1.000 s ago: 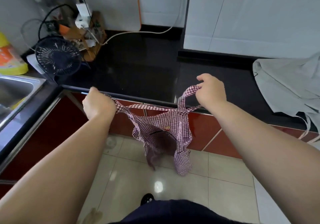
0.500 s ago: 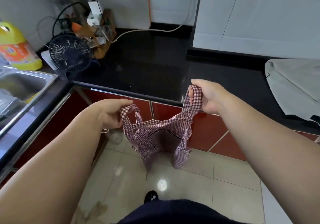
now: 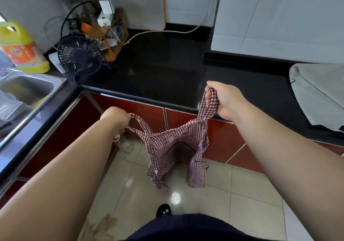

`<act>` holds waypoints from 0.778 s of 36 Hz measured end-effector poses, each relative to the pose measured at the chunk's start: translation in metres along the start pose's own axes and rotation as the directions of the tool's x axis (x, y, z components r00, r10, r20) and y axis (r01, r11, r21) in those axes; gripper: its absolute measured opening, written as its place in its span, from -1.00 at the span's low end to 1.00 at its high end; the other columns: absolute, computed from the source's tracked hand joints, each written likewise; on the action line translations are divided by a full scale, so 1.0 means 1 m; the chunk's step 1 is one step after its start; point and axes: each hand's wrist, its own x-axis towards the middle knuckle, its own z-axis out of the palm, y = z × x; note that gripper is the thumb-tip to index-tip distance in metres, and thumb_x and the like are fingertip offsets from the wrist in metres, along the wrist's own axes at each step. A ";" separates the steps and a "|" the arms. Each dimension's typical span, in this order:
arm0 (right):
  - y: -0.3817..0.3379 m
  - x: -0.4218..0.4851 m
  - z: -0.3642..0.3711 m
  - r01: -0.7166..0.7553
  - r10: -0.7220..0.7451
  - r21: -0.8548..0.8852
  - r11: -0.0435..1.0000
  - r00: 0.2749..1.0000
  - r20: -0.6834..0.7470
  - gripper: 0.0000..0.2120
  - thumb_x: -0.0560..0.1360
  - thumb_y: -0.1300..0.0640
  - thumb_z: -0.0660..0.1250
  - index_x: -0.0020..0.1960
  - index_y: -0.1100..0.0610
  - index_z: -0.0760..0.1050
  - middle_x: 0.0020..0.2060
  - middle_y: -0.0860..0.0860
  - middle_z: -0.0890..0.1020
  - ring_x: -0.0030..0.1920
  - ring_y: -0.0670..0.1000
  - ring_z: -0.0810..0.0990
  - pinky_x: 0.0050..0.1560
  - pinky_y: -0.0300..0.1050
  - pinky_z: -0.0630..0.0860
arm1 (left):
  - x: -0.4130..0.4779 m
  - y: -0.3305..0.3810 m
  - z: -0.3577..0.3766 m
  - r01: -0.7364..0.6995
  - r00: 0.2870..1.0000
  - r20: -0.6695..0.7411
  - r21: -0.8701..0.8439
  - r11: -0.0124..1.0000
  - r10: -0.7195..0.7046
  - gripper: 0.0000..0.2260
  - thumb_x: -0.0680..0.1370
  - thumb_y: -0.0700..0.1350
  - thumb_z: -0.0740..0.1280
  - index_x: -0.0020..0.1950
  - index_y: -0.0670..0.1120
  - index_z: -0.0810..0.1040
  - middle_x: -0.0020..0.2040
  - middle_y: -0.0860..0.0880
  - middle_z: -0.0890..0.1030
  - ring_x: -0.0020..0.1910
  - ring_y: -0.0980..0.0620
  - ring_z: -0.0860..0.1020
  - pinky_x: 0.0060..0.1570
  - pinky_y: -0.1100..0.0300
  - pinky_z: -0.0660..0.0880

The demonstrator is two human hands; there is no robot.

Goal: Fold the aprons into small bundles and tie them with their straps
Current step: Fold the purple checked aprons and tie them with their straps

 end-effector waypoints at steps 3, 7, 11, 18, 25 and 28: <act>0.002 0.000 0.001 -0.009 0.009 0.000 1.000 1.000 0.018 -0.73 0.56 0.15 0.29 -0.32 0.13 0.49 -0.46 -0.05 0.51 -0.46 -0.13 0.50 -0.33 -0.23 0.41 | -0.010 0.003 0.005 0.140 0.985 0.164 -0.547 0.826 -0.058 -0.74 0.64 -0.25 0.18 0.32 -0.29 0.45 0.11 -0.21 0.56 0.18 -0.17 0.54 0.15 -0.01 0.47; 0.003 -0.001 0.003 -0.009 0.010 -0.027 1.000 0.999 0.039 -0.76 0.55 0.14 0.30 -0.29 0.13 0.51 -0.46 -0.05 0.53 -0.45 -0.13 0.51 -0.29 -0.23 0.42 | -0.016 0.008 0.002 0.340 0.928 0.366 -0.768 0.543 -0.064 -0.86 0.64 -0.24 0.20 0.15 -0.24 0.48 -0.14 -0.10 0.58 -0.13 0.00 0.58 0.00 0.07 0.57; 0.004 0.000 0.001 -0.017 0.018 -0.170 0.985 1.000 0.001 -0.86 0.52 0.15 0.34 -0.19 0.17 0.53 -0.43 -0.01 0.55 -0.34 -0.07 0.51 -0.18 -0.15 0.40 | -0.023 0.010 -0.004 0.423 0.863 0.503 -0.776 0.468 0.053 -0.82 0.59 -0.08 0.31 -0.17 -0.13 0.54 -0.32 -0.02 0.63 -0.41 0.06 0.64 -0.44 0.14 0.59; -0.014 -0.007 0.015 0.132 -0.131 -0.131 0.983 0.991 0.016 -0.79 0.55 0.15 0.31 -0.25 0.16 0.52 -0.40 0.00 0.57 -0.28 -0.04 0.50 -0.12 -0.13 0.37 | -0.026 0.036 -0.010 0.091 0.923 0.173 -0.966 0.241 0.343 -0.74 0.68 -0.07 0.10 -0.02 -0.08 0.55 -0.20 0.06 0.64 -0.23 0.16 0.60 -0.12 0.22 0.52; -0.020 -0.009 0.012 -0.043 0.060 -0.293 0.955 0.997 0.050 -0.92 0.54 0.27 0.27 -0.09 0.28 0.51 -0.36 0.11 0.54 -0.35 0.01 0.53 -0.19 -0.05 0.46 | -0.026 0.027 -0.006 0.192 0.934 0.303 -0.873 0.449 0.191 -0.89 0.60 -0.28 0.23 -0.03 -0.20 0.56 -0.35 -0.03 0.66 -0.41 0.14 0.63 -0.44 0.32 0.54; -0.018 -0.010 0.017 0.042 -0.031 -0.178 0.983 0.998 0.062 -0.85 0.59 0.17 0.26 -0.08 0.25 0.51 -0.37 0.05 0.58 -0.30 -0.03 0.53 -0.08 -0.07 0.44 | -0.030 0.045 -0.012 0.013 0.968 0.097 -0.941 0.339 0.232 -0.90 0.57 -0.25 0.29 -0.12 -0.17 0.56 -0.45 0.02 0.59 -0.49 0.17 0.55 -0.48 0.33 0.48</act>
